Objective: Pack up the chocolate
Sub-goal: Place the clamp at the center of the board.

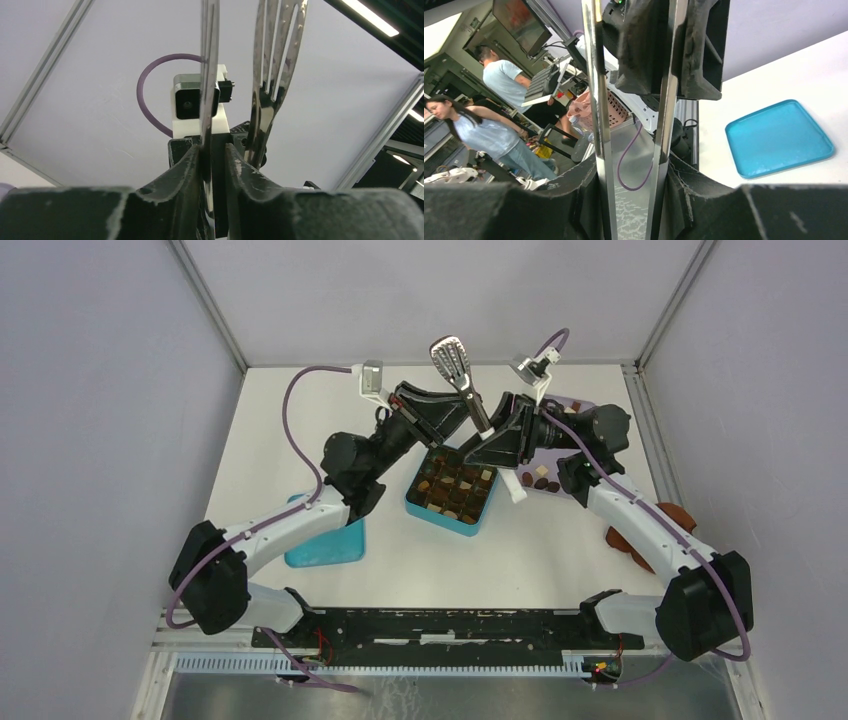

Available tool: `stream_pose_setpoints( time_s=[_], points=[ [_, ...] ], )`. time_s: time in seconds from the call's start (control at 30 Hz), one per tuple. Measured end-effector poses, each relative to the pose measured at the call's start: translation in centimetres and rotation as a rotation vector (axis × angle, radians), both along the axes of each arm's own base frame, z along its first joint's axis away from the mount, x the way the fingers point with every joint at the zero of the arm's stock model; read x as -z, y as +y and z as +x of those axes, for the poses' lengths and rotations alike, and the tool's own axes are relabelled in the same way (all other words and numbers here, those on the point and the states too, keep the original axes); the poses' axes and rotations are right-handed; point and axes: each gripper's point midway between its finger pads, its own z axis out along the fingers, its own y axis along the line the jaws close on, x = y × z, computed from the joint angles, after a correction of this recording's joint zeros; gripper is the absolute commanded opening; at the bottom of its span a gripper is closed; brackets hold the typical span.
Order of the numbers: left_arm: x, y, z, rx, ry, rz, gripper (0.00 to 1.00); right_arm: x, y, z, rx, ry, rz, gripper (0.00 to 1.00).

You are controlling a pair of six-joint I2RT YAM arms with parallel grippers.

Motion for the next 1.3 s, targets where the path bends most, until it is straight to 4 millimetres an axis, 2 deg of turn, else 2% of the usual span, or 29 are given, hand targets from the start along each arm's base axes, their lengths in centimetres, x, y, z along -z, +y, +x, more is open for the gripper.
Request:
stream_pose_setpoints(
  time_s=[0.03,0.07,0.13,0.2,0.27,0.3,0.4,0.5,0.57,0.63,0.73,0.87,0.93,1.0,1.03,1.07,1.17,1.2,1.3],
  points=[
    [0.1,-0.2,0.2,0.001,0.009,0.012,0.09,0.2,0.1,0.1,0.002,0.002,-0.005,0.42],
    [0.1,-0.4,0.3,0.003,0.015,0.020,0.03,0.3,0.1,0.2,0.004,-0.001,-0.008,0.43],
    [0.3,-0.9,0.8,0.003,0.033,0.041,0.02,0.6,0.2,0.3,0.005,-0.001,-0.014,0.57],
    [0.8,-1.0,1.1,-0.004,0.048,0.056,0.02,0.9,0.3,0.4,0.005,0.001,-0.021,0.78],
    [1.2,-0.9,1.5,-0.014,0.065,0.071,0.02,1.1,0.4,0.6,0.004,-0.003,-0.033,0.91],
    [1.5,-0.7,1.7,-0.021,0.074,0.078,0.02,1.2,0.4,0.8,0.007,-0.013,-0.043,0.97],
    [1.7,0.9,2.5,-0.057,0.095,0.091,0.02,1.2,0.4,1.8,0.033,-0.080,-0.079,0.98],
    [0.6,5.5,5.2,-0.173,0.115,0.080,0.02,1.6,-0.7,3.1,0.087,-0.153,-0.112,0.98],
    [0.0,9.2,7.0,-0.275,0.150,0.073,0.02,2.2,-2.3,4.1,0.135,-0.186,-0.137,0.98],
    [0.4,13.2,8.8,-0.398,0.241,0.091,0.02,3.0,-4.2,5.4,0.207,-0.228,-0.164,0.98],
    [2.3,18.1,11.4,-0.568,0.429,0.149,0.02,4.5,-6.5,6.8,0.301,-0.288,-0.215,0.98],
    [6.6,23.3,14.4,-0.758,0.715,0.250,0.02,8.0,-8.1,7.7,0.377,-0.331,-0.302,0.98],
    [10.2,25.7,16.0,-0.831,0.871,0.313,0.02,10.3,-8.5,7.9,0.387,-0.321,-0.342,0.98],
    [14.8,27.9,17.3,-0.883,1.038,0.383,0.02,12.6,-8.8,7.8,0.388,-0.298,-0.376,0.98],
    [18.9,28.9,17.9,-0.900,1.168,0.448,0.02,13.8,-8.9,7.7,0.385,-0.284,-0.391,0.98],
    [19.8,29.5,18.0,-0.910,1.198,0.456,0.02,14.8,-9.0,7.6,0.383,-0.270,-0.403,0.98],
    [27.5,32.0,17.9,-0.959,1.434,0.568,0.02,17.6,-9.2,6.9,0.371,-0.227,-0.429,0.98],
    [29.5,32.6,17.6,-0.969,1.497,0.600,0.02,18.2,-9.3,6.7,0.367,-0.217,-0.435,0.98],
    [33.8,34.4,17.3,-0.994,1.652,0.678,0.02,19.1,-9.4,6.5,0.362,-0.213,-0.442,0.98]
  ],
)
